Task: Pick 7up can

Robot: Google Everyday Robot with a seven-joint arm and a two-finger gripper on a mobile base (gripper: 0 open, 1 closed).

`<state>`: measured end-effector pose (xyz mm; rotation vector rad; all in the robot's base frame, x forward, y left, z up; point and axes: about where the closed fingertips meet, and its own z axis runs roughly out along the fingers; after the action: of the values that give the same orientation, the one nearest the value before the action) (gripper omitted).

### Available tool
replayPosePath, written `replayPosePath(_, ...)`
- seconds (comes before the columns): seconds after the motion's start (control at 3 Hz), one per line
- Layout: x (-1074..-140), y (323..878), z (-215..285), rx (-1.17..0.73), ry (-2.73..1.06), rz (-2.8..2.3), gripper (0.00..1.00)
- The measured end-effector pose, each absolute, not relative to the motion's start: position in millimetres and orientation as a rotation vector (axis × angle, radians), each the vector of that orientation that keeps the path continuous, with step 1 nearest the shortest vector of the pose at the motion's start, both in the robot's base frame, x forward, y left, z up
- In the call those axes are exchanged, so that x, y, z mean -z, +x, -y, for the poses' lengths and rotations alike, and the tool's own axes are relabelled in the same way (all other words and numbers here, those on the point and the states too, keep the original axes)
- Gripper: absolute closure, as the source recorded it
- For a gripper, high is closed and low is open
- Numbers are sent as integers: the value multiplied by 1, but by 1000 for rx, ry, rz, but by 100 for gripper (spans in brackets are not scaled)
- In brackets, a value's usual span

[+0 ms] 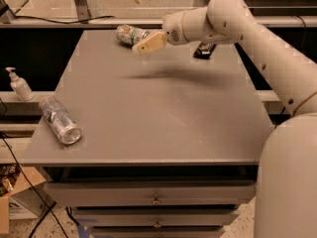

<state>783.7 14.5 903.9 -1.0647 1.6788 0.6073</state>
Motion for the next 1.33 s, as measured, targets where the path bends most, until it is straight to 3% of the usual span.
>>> replayPosePath(1.0, -871, 827, -65, -690, -952, -1669, 0)
replayPosePath(1.33, -859, 842, -74, -717, -921, -1678, 13)
